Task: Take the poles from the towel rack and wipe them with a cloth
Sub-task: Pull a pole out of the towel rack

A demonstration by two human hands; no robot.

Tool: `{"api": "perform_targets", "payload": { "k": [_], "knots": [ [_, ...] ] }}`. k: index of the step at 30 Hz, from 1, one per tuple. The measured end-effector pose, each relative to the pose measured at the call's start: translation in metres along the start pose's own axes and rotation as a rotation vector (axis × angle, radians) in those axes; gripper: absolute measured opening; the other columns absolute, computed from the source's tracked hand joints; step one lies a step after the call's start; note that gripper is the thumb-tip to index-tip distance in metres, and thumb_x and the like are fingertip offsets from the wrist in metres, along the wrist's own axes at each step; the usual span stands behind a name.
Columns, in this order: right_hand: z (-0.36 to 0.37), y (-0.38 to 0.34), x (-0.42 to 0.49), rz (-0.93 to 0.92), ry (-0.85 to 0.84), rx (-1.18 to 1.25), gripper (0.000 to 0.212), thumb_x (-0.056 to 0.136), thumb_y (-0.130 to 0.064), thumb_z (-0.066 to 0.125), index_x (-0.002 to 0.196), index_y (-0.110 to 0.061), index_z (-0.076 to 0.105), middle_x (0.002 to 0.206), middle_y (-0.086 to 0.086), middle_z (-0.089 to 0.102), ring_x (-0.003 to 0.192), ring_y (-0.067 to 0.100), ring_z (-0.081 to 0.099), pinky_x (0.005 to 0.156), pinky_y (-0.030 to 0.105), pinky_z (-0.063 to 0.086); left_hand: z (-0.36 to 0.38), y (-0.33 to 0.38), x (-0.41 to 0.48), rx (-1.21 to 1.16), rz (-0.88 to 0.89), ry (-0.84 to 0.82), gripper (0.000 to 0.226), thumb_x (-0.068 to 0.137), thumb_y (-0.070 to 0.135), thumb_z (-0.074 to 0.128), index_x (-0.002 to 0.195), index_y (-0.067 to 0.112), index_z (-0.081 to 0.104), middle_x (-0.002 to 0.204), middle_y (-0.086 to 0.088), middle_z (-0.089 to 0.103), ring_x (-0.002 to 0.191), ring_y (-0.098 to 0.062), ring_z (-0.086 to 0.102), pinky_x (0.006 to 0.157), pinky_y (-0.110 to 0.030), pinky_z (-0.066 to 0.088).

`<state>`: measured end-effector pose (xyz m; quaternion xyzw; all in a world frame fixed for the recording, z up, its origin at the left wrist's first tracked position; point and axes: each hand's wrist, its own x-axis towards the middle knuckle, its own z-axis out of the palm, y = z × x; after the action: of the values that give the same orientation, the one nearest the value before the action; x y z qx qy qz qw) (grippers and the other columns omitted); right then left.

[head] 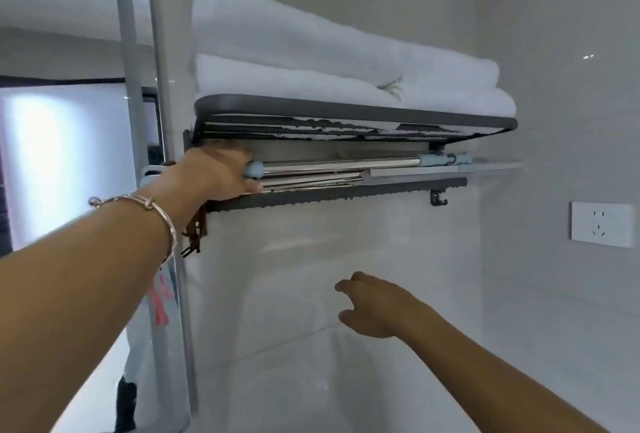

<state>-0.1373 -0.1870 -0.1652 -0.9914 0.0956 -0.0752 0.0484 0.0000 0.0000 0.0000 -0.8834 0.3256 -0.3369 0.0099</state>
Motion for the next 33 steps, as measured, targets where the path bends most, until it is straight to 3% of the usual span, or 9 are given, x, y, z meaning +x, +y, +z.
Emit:
{"api": "perform_targets", "payload": {
  "k": [7, 13, 21, 26, 33],
  "knots": [
    [0.009, 0.003, -0.003, 0.009, -0.048, -0.025, 0.053, 0.099, -0.031, 0.044, 0.149, -0.021, 0.029, 0.145, 0.004, 0.036, 0.127, 0.025, 0.045, 0.1, 0.037, 0.041, -0.006, -0.01, -0.008, -0.095, -0.055, -0.022, 0.058, 0.076, 0.061, 0.063, 0.118, 0.022, 0.051, 0.11, -0.003, 0.057, 0.097, -0.022, 0.054, 0.089, -0.038, 0.048],
    [0.013, -0.004, -0.008, -0.017, -0.043, -0.022, 0.053, 0.099, -0.031, 0.043, 0.149, -0.022, 0.028, 0.146, 0.002, 0.036, 0.128, 0.024, 0.044, 0.101, 0.035, 0.04, -0.01, -0.021, -0.023, -0.07, -0.039, -0.005, 0.041, 0.084, 0.053, 0.059, 0.104, 0.018, 0.053, 0.088, -0.001, 0.054, 0.082, -0.019, 0.053, 0.076, -0.034, 0.047],
    [0.011, -0.024, -0.019, -0.038, -0.078, -0.04, 0.053, 0.099, -0.03, 0.042, 0.15, -0.022, 0.028, 0.148, 0.003, 0.034, 0.132, 0.025, 0.04, 0.104, 0.037, 0.038, -0.023, -0.008, -0.034, 0.166, 0.051, -0.021, 0.034, 0.088, 0.053, 0.053, 0.095, 0.02, 0.054, 0.08, 0.002, 0.055, 0.074, -0.015, 0.054, 0.064, -0.028, 0.042],
    [0.016, -0.025, -0.031, -0.035, -0.096, -0.052, 0.052, 0.098, -0.03, 0.043, 0.148, -0.022, 0.033, 0.145, 0.004, 0.038, 0.13, 0.026, 0.042, 0.103, 0.037, 0.039, -0.016, 0.021, -0.047, 0.334, 0.129, -0.037, 0.021, 0.088, 0.04, 0.056, 0.097, 0.02, 0.059, 0.078, 0.003, 0.053, 0.073, -0.014, 0.053, 0.066, -0.027, 0.044],
    [0.056, -0.049, -0.058, -0.056, -0.193, -0.029, 0.05, 0.098, -0.032, 0.043, 0.147, -0.021, 0.036, 0.148, 0.005, 0.036, 0.133, 0.026, 0.039, 0.106, 0.038, 0.035, 0.014, 0.033, -0.081, 0.049, 0.028, -0.077, 0.021, 0.089, 0.036, 0.052, 0.096, 0.018, 0.06, 0.077, 0.002, 0.055, 0.069, -0.015, 0.055, 0.06, -0.028, 0.045]
  ]
}}
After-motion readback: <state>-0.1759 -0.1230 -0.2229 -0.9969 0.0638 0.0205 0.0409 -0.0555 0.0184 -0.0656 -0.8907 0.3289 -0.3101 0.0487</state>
